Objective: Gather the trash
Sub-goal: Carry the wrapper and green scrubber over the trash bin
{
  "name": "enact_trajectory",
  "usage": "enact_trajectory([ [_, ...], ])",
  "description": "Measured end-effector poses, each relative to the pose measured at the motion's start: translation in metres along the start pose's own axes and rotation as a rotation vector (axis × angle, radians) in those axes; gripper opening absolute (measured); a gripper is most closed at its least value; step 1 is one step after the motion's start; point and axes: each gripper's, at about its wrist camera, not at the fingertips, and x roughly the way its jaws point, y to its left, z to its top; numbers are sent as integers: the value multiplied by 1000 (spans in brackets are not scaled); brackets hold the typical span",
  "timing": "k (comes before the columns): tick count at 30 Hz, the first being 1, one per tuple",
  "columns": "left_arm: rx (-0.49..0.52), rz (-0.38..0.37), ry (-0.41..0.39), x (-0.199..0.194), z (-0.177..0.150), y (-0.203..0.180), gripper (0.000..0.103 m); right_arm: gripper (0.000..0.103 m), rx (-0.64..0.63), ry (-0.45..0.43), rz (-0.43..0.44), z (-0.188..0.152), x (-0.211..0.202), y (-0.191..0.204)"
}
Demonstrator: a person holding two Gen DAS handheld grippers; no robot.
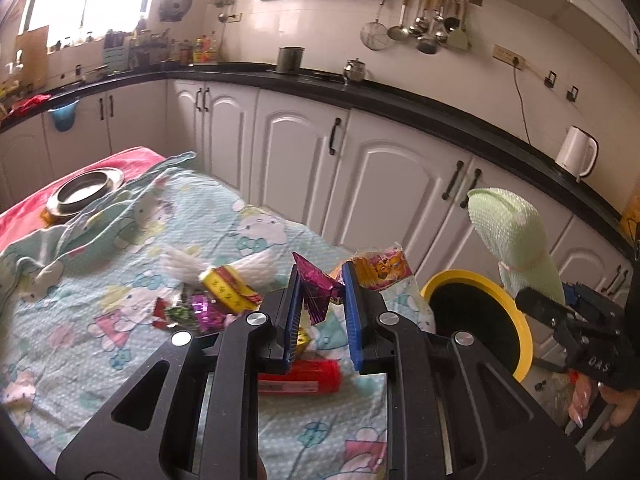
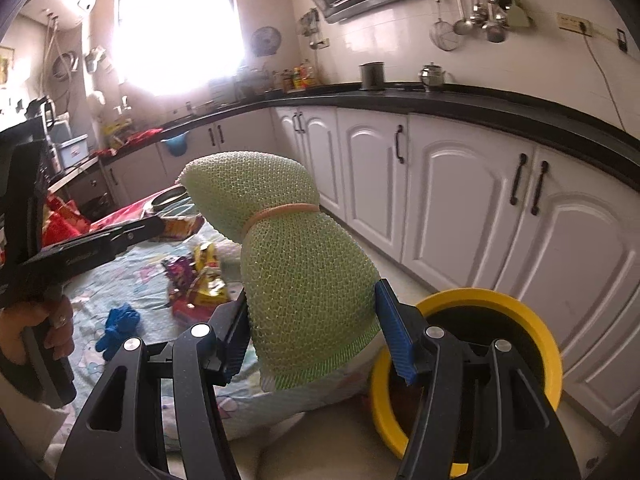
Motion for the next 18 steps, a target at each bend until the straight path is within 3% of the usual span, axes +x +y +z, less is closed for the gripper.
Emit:
enact_trajectory([
  [18, 100, -105, 36, 33, -1, -71, 14, 56, 108, -9, -136, -11, -14, -66],
])
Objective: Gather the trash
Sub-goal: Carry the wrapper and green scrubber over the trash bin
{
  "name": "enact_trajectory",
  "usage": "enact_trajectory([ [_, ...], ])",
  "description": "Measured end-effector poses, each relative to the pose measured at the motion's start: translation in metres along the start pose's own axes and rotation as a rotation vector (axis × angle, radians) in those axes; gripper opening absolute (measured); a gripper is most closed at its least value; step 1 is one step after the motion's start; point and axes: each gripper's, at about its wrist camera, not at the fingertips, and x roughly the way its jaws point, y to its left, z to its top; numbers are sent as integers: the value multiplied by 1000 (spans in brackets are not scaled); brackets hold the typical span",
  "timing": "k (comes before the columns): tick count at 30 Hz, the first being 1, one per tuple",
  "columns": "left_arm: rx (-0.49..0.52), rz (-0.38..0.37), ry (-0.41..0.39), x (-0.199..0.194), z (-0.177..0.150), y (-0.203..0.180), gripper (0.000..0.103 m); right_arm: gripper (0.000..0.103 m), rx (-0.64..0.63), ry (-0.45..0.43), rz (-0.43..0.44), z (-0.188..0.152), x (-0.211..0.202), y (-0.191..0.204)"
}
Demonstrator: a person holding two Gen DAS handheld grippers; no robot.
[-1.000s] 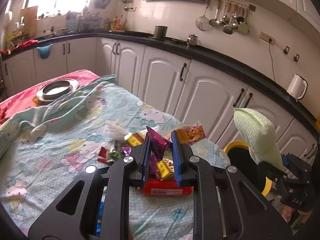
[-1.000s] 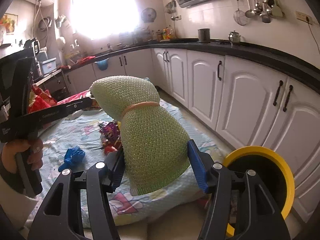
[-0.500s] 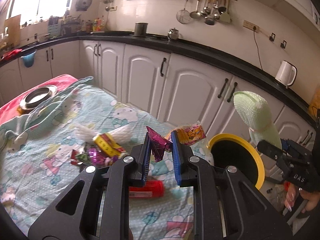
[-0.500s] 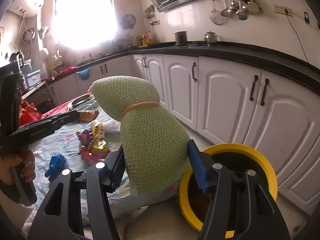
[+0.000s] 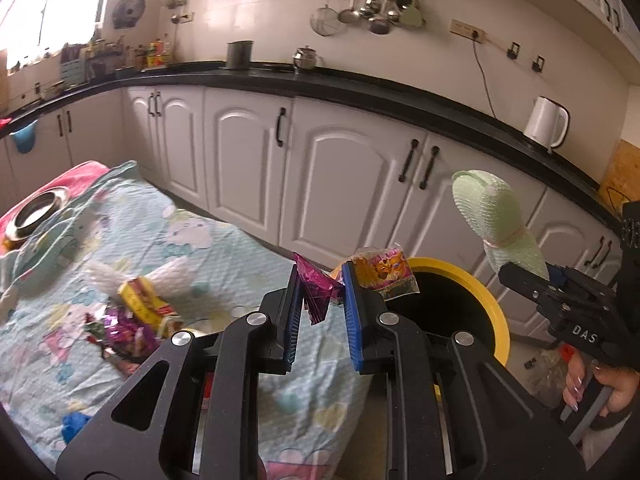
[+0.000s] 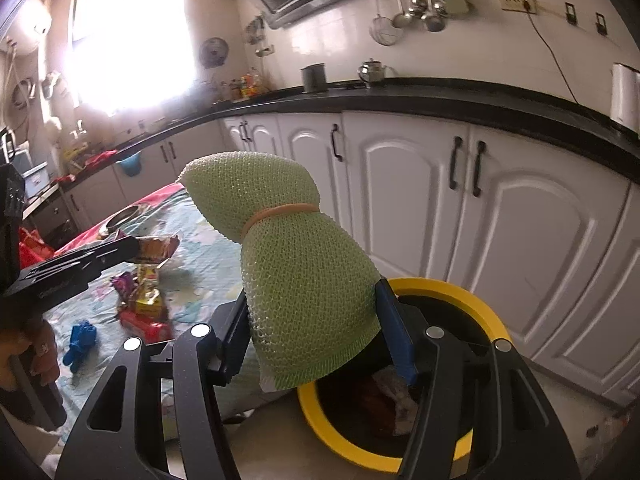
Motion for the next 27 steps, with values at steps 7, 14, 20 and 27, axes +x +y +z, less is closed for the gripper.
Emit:
enact_trajectory([
  [7, 41, -31, 36, 22, -5, -27, 14, 56, 41, 18, -37, -7, 2, -26],
  [14, 75, -58, 74, 43, -11, -48, 14, 56, 85, 38, -71, -19, 2, -47],
  [20, 99, -80, 113, 62, -19, -65, 14, 56, 116, 49, -94, -24, 2, -64],
  [27, 128, -96, 160, 81, -32, -82, 14, 57, 157, 80, -111, -30, 8, -83],
])
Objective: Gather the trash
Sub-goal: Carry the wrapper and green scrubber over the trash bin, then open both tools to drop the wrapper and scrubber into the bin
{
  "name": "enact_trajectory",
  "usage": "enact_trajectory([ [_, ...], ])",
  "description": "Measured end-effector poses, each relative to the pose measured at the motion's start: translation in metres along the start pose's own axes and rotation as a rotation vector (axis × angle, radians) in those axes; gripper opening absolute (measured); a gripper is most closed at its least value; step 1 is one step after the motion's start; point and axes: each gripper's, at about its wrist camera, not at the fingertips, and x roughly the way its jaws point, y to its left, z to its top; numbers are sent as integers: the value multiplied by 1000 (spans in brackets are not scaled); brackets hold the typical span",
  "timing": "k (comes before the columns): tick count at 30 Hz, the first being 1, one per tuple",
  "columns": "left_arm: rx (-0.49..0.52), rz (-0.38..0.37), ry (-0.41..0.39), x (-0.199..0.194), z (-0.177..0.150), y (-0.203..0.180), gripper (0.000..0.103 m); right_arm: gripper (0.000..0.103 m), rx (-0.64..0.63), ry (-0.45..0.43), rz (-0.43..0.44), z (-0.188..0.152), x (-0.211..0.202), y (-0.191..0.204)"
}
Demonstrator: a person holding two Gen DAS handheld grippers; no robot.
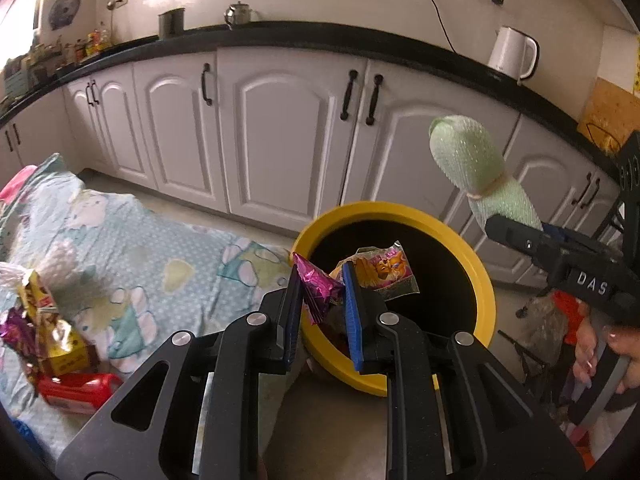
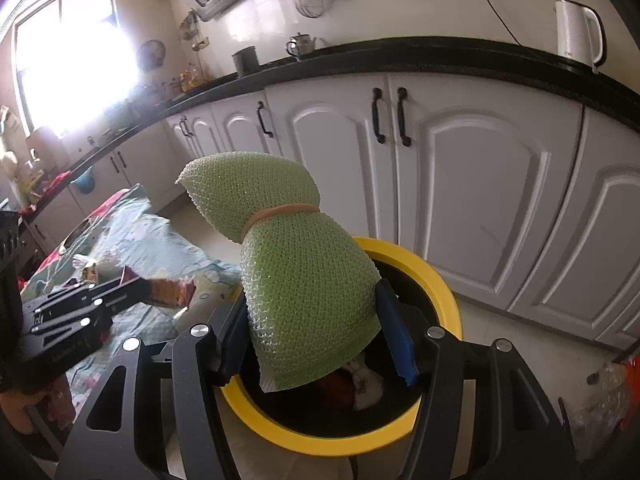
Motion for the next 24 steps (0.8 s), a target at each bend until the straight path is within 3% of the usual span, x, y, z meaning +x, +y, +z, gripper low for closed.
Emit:
enact_trajectory([
  [24, 88, -41, 168, 63, -23, -32, 15, 61, 98, 110, -8, -11, 32, -31],
])
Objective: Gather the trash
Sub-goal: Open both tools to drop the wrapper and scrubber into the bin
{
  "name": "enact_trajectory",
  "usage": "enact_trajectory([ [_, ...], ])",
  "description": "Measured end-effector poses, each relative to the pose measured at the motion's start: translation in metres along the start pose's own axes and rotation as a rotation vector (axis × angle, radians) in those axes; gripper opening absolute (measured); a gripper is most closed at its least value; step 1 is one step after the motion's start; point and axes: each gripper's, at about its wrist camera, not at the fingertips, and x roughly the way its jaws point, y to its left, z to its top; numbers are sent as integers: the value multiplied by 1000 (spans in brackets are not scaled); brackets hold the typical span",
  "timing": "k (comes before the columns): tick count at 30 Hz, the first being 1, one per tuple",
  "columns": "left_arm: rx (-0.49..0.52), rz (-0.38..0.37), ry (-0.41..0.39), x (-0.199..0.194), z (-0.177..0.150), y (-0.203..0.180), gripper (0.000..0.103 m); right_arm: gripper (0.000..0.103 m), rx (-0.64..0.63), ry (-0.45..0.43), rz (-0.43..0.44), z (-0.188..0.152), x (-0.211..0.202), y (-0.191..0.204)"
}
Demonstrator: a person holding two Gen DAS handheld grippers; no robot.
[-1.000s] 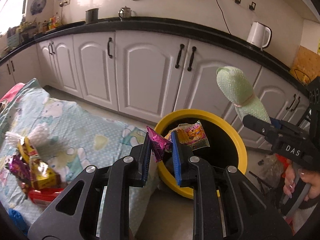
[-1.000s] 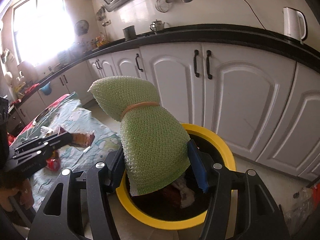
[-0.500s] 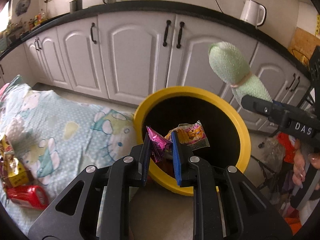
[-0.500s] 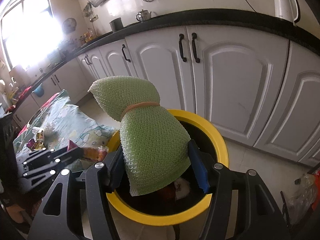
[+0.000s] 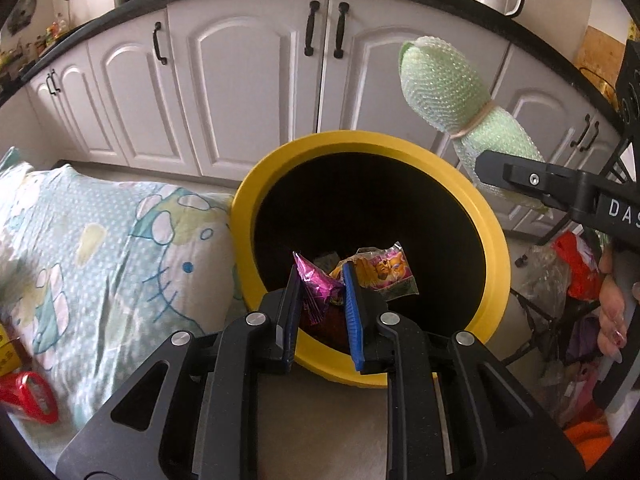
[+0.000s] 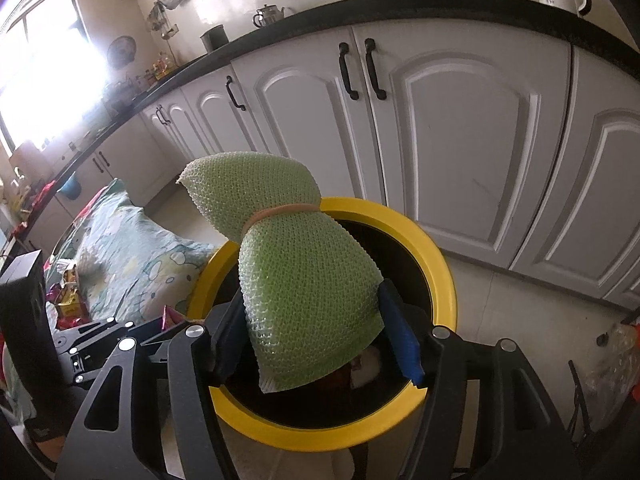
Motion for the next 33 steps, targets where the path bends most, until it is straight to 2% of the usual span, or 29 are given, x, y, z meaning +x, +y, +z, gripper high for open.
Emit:
enact_trajectory([
  [3, 4, 1, 7, 3, 1, -1, 20, 67, 19, 7, 9, 1, 3, -4],
  [6, 0, 9, 14, 4, 0, 1, 32, 69, 35, 2, -17, 2, 3, -11],
  [8, -4, 16, 13, 3, -1, 2, 42, 74, 43, -9, -31, 3, 1, -14],
  [9, -9, 22, 11, 3, -1, 3, 53, 74, 44, -15, -39, 3, 0, -14],
  [10, -18, 22, 9, 2, -1, 4, 59, 75, 41, -20, -46, 3, -1, -14],
  [11, -26, 20, 5, 0, -1, 5, 61, 76, 38, -27, -57, 4, -2, -14],
  [13, -41, 27, -5, -4, -1, 8, 77, 78, 21, -42, -74, 4, -5, -12],
  [18, -78, 28, -54, -22, 1, 15, 92, 83, -16, -94, -105, 5, -16, -4],
  [33, -147, 73, -170, -72, 2, 33, 92, 88, -105, -195, -90, 2, -44, 33],
])
